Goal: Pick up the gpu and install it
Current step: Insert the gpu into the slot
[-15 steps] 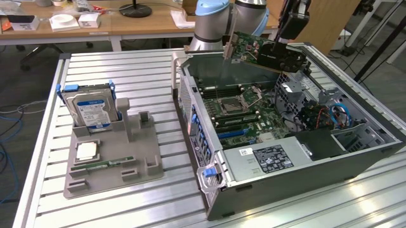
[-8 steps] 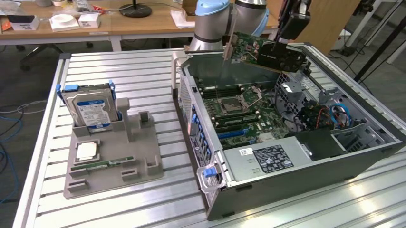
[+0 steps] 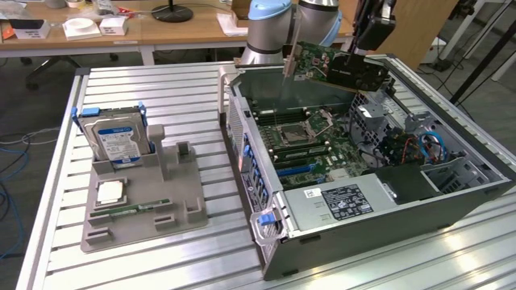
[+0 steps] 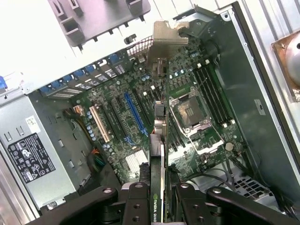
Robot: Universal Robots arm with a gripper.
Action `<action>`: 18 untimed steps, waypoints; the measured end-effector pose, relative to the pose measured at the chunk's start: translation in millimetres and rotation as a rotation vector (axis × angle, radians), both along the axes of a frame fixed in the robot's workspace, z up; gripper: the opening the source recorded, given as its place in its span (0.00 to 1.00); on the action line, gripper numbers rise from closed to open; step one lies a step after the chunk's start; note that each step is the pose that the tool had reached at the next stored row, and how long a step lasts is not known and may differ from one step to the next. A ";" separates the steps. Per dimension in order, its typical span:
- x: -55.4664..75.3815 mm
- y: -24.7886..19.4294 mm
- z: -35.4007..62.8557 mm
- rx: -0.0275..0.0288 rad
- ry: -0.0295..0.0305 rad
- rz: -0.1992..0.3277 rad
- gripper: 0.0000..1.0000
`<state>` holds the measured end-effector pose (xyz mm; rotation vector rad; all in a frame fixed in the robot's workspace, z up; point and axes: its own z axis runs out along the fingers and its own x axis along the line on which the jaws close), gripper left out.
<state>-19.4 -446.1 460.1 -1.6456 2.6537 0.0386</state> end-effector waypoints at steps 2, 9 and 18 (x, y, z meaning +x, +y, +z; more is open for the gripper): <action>0.0 0.0 0.0 0.0000 0.0000 0.008 0.25; 0.0 0.0 0.0 0.0000 0.0000 0.035 0.25; 0.0 0.0 0.0 0.0000 0.0000 0.069 0.25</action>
